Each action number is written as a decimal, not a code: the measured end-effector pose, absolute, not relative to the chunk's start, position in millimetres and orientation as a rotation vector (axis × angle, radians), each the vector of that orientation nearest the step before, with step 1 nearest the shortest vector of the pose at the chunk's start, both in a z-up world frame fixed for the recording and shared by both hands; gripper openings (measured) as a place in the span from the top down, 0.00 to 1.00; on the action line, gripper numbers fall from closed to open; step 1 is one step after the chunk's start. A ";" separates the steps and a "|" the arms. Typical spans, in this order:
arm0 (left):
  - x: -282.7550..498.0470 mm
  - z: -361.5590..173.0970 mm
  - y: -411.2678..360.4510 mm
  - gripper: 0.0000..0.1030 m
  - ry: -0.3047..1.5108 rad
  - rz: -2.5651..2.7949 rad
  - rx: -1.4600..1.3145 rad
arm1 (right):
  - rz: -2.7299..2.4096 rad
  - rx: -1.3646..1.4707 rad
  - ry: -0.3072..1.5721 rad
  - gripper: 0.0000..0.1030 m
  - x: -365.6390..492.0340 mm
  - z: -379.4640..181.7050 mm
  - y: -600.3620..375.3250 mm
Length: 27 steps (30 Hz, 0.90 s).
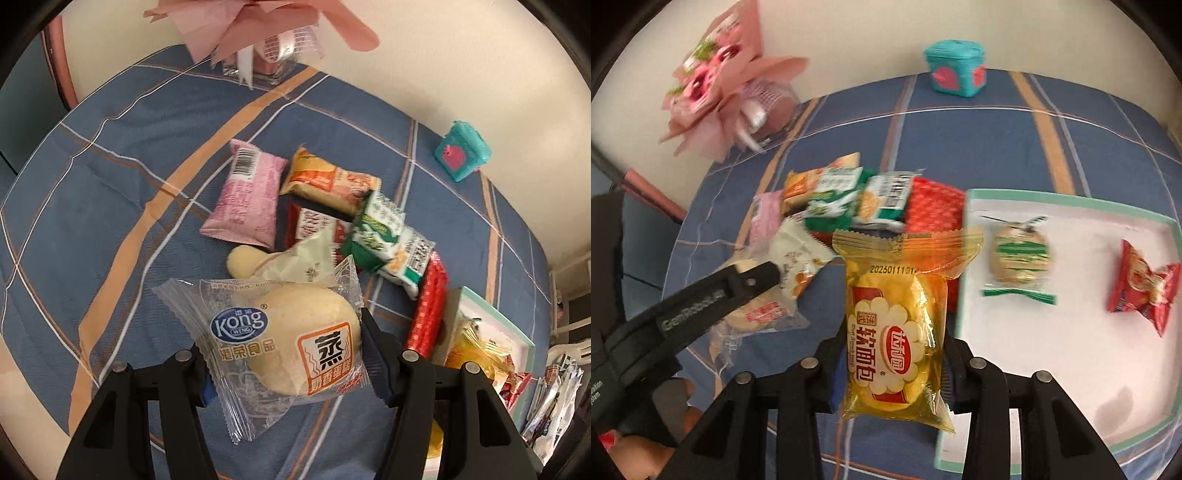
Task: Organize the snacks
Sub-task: 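Lift and carry the bun and bread packets toward the white tray with both tools, then lower both packets into the tray and open both tools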
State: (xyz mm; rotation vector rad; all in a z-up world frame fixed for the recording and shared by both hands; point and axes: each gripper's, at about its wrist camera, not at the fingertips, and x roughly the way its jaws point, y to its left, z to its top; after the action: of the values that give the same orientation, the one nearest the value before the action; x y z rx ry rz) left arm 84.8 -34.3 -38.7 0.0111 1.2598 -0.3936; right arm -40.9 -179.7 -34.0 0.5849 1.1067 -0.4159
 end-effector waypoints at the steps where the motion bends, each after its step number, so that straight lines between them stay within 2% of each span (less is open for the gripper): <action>1: 82.6 -37.4 -38.1 0.37 1.258 -0.404 0.013 | -0.440 0.588 1.110 0.59 -47.8 -34.0 -186.4; 14: 13.0 -29.3 -129.5 0.37 1.256 -0.662 0.175 | -0.672 0.731 1.155 0.59 -133.9 -55.8 -278.5; 27: -51.0 -53.6 -195.1 0.37 1.302 -0.836 0.362 | -0.766 0.816 1.180 0.59 -178.9 -67.7 -318.9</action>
State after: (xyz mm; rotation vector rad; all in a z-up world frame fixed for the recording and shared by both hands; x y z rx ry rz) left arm -51.0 -195.1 -53.6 0.3618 1.3019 -0.8356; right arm -178.9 -318.9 -67.7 0.8156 1.1798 -0.7662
